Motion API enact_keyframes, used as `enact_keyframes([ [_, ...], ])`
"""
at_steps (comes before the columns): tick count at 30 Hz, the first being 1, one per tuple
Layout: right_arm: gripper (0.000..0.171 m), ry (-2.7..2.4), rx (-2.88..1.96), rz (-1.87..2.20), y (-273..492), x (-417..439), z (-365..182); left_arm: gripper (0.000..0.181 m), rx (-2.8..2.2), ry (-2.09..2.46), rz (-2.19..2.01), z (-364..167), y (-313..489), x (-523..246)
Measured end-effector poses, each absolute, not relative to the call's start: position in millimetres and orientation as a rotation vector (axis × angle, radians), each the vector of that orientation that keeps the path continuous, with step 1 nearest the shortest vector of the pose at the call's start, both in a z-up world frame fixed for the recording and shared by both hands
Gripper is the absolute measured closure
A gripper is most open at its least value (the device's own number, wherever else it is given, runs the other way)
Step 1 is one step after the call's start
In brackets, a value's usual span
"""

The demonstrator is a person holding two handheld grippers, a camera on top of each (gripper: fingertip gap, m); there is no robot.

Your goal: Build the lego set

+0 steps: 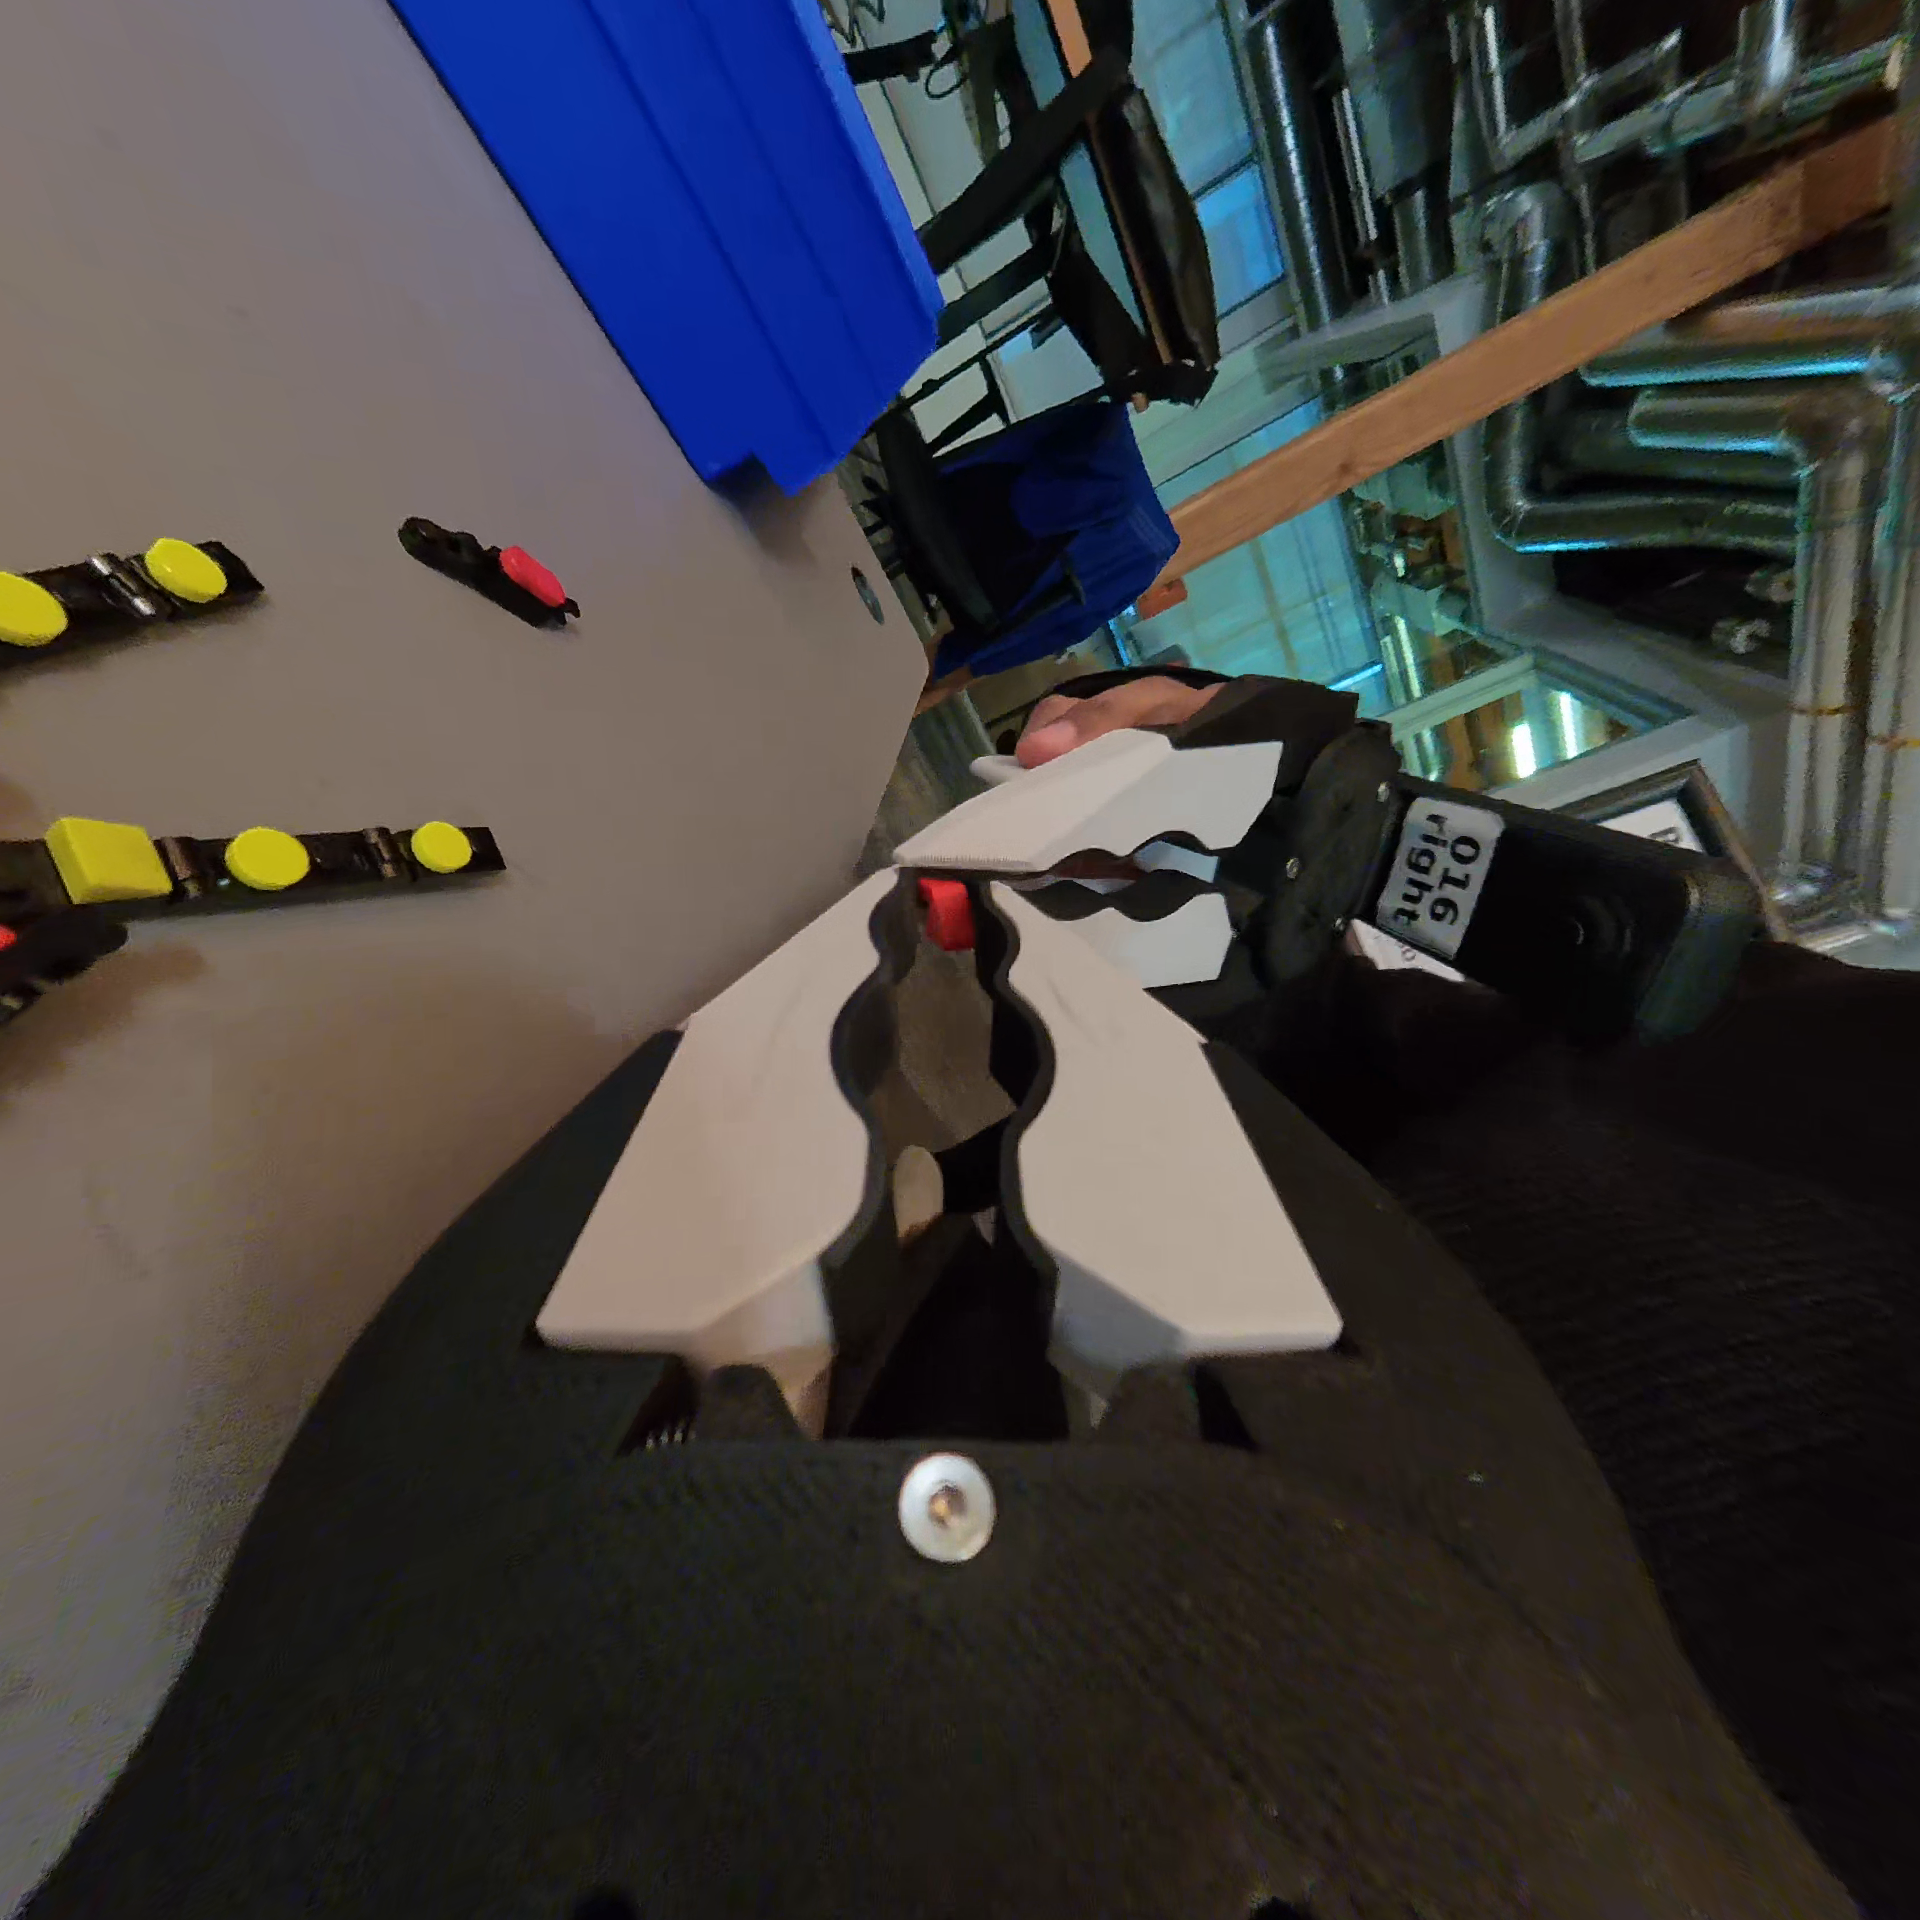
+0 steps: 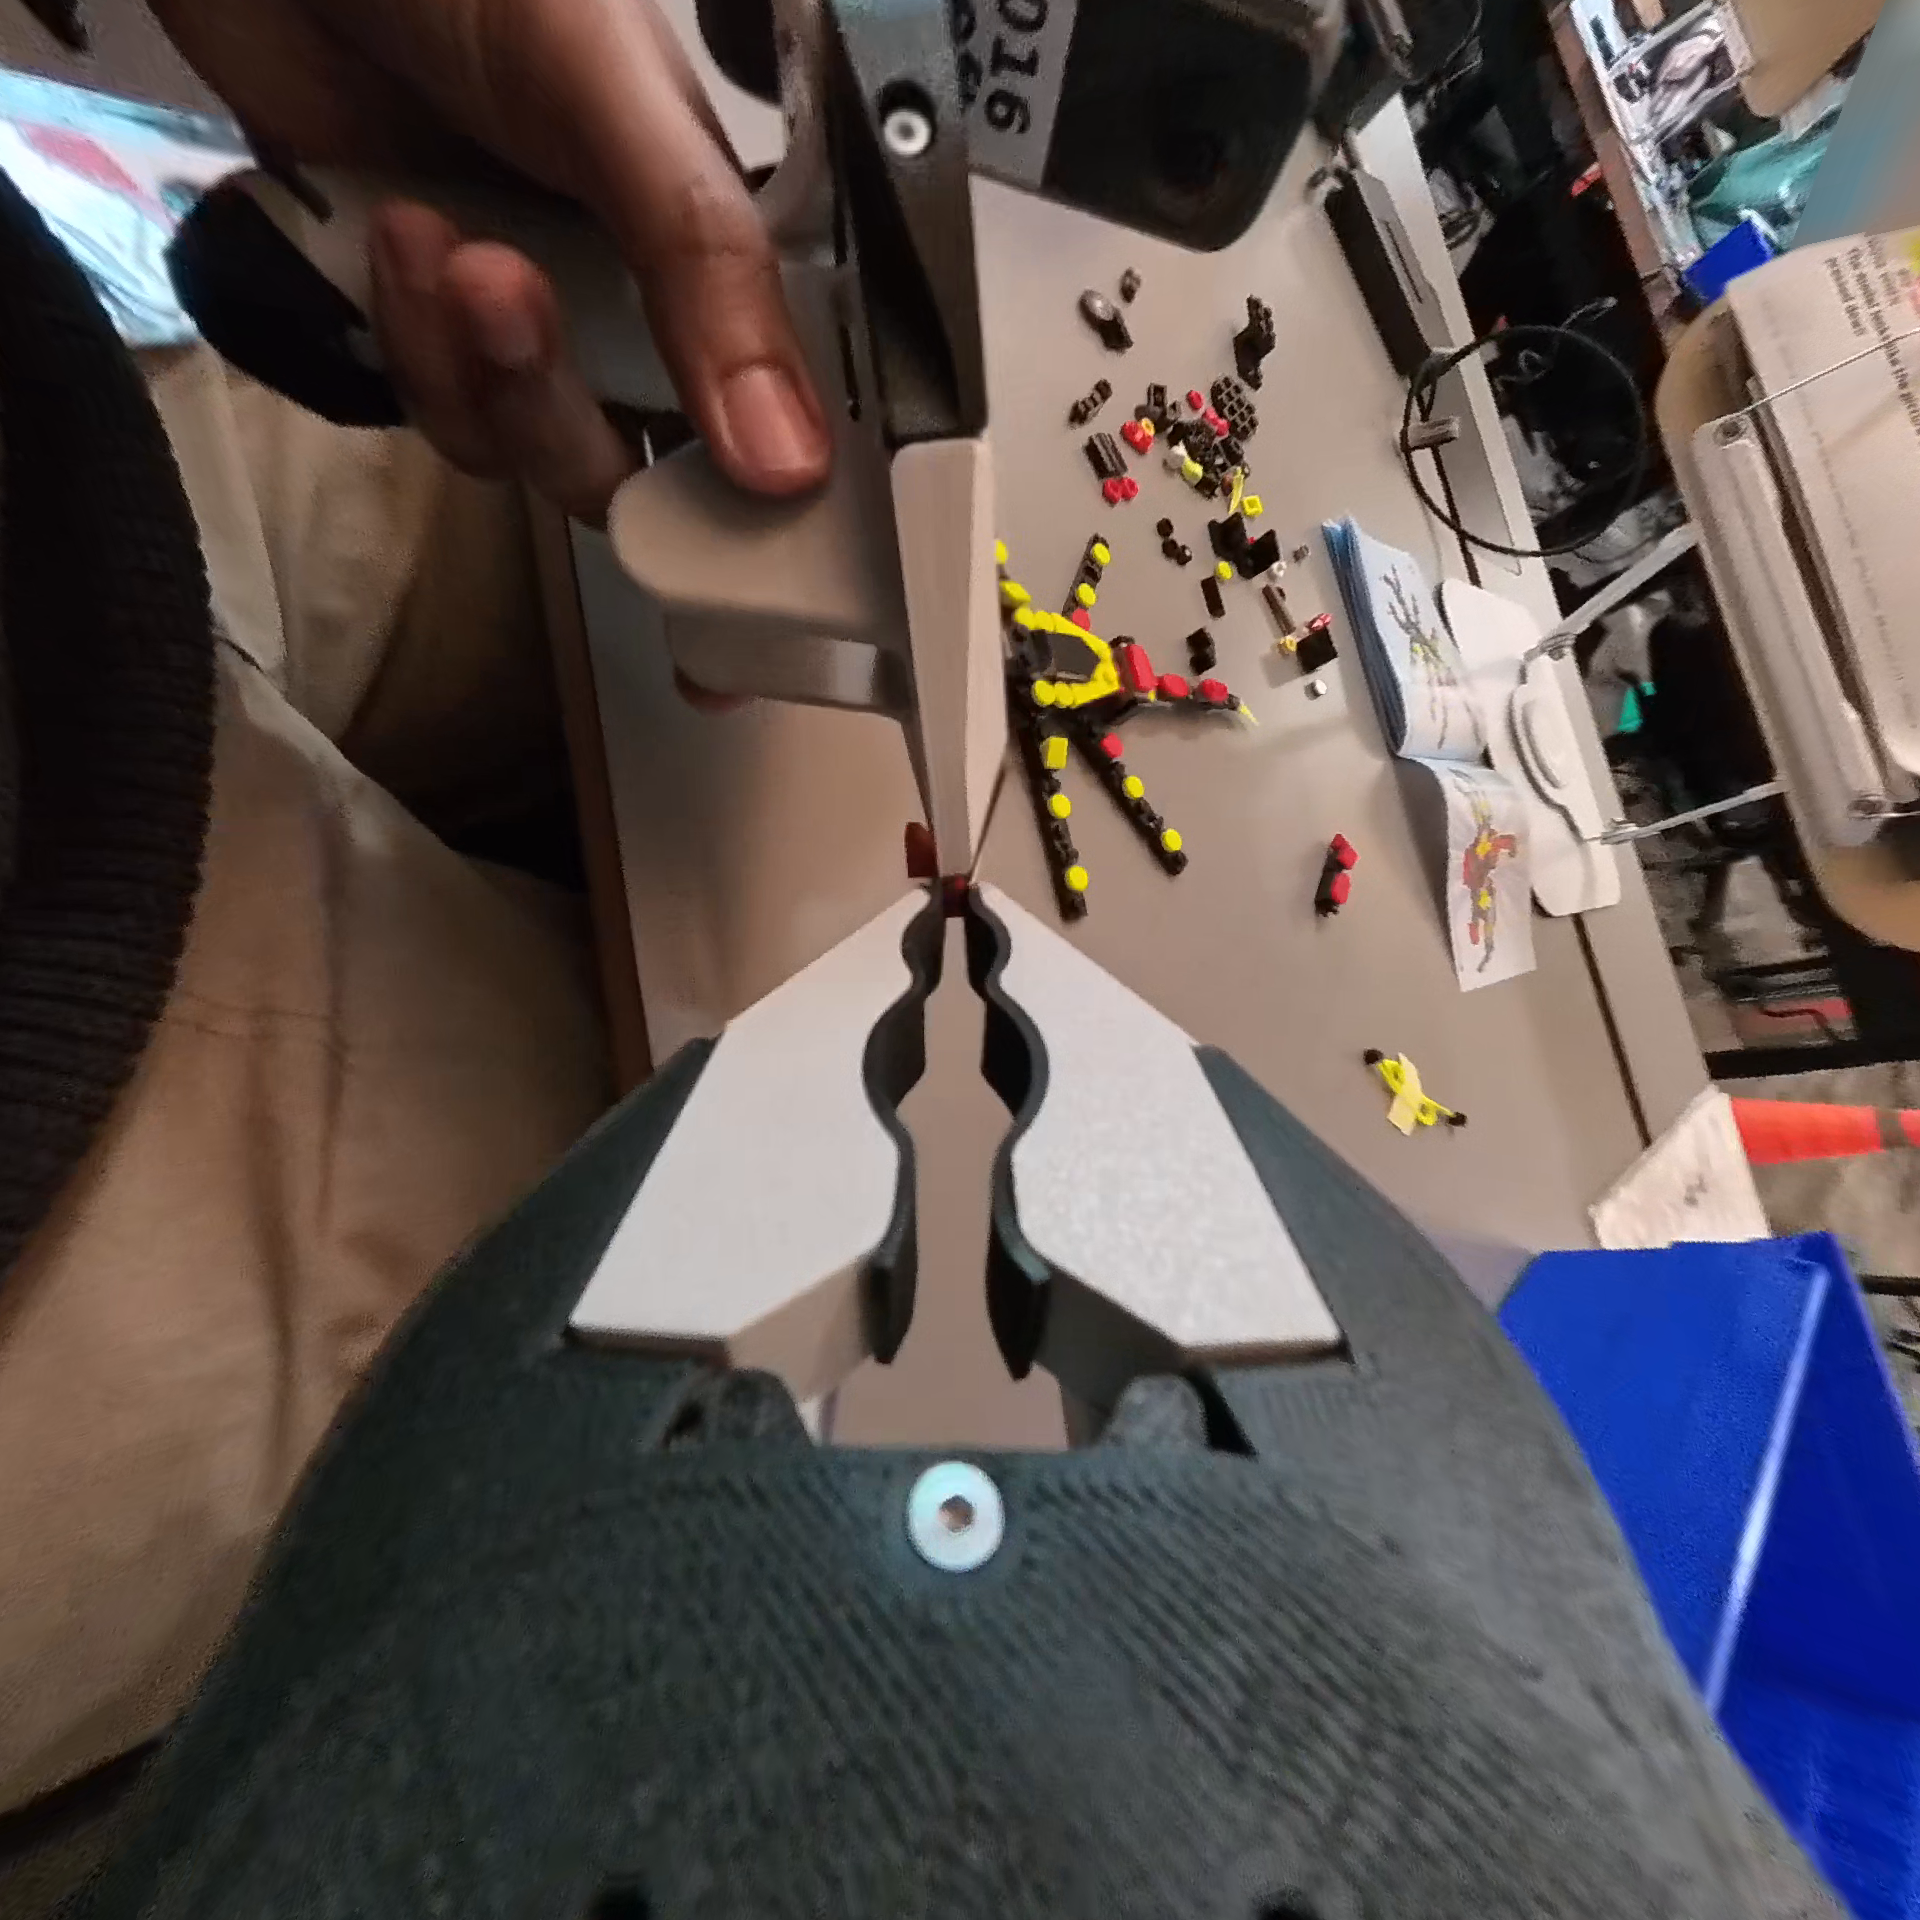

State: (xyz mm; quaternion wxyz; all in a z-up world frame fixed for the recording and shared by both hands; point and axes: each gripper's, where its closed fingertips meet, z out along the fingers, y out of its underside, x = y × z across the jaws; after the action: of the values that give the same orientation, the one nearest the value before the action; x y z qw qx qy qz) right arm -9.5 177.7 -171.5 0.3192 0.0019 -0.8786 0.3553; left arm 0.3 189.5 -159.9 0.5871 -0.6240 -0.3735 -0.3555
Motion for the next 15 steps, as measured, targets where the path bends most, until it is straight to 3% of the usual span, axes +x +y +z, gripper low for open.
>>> enact_keyframes([
  [5, 0.167, -2.315, -0.093, 1.11, 171.0, -19.4, -164.5, 0.176, -1.375, -0.868, -0.827, -153.7, 179.7, -7.7],
  [11, 0.133, -2.408, -0.548, 1.3, 201.1, -58.1, -174.0, 0.177, -1.45, -0.835, -0.676, -160.5, 165.0, -16.6],
  [15, 0.136, -2.491, -0.843, 1.106, 234.2, -85.5, -210.5, 0.178, -1.558, -0.769, -0.539, -164.8, 162.4, -18.7],
])
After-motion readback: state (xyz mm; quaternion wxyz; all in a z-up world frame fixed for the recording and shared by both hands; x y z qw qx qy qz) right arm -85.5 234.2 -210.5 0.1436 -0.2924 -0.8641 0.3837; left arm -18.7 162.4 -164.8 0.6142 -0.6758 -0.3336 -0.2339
